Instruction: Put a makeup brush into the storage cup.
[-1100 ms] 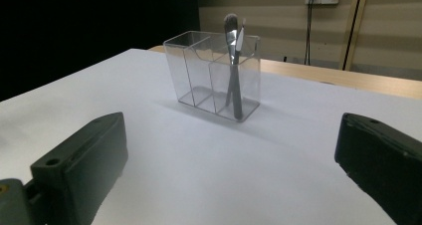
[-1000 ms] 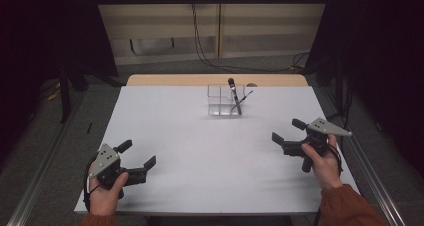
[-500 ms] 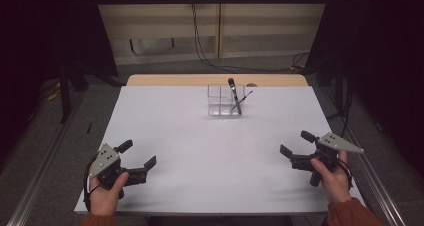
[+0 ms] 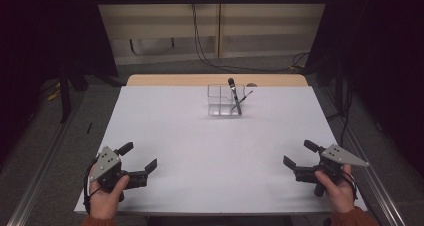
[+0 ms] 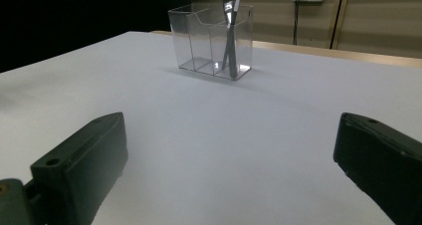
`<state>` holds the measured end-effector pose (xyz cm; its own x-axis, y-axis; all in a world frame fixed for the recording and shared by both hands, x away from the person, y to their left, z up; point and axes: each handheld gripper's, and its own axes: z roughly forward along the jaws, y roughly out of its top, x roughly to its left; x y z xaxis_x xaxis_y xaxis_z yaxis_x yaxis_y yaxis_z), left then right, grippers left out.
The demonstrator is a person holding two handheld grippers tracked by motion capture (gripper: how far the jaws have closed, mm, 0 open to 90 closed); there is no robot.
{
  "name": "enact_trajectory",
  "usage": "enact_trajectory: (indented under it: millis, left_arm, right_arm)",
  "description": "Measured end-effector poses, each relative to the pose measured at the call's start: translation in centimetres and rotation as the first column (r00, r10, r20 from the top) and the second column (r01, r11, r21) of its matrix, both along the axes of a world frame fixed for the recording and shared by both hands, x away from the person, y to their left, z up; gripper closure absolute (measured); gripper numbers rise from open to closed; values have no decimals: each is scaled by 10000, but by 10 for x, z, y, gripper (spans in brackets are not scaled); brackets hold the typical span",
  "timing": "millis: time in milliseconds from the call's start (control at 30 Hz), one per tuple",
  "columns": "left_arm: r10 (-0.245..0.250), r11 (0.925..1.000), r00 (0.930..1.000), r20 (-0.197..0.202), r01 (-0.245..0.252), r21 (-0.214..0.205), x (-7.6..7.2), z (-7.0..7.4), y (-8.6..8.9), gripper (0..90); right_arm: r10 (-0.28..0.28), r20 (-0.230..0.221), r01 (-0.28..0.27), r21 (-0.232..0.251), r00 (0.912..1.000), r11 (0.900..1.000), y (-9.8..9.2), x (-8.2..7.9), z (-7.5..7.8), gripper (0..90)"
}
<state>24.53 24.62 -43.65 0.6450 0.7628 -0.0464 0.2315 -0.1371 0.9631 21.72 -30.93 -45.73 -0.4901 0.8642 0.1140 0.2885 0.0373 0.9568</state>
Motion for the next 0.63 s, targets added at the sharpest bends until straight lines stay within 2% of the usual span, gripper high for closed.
enact_trajectory:
  millis: [467, 633]
  left_arm:
    - [206, 9998, 9998, -59, -206, -19, 0, -1, 1, 21]
    - [118, 9999, 9999, -34, -118, 33, 1, 0, -1, 21]
  right_arm:
    - [81, 213, -82, 66, 9997, 9999, 0, -5, 1, 0]
    - [133, 197, -135, 109, 9997, 9998, 0, -5, 1, 0]
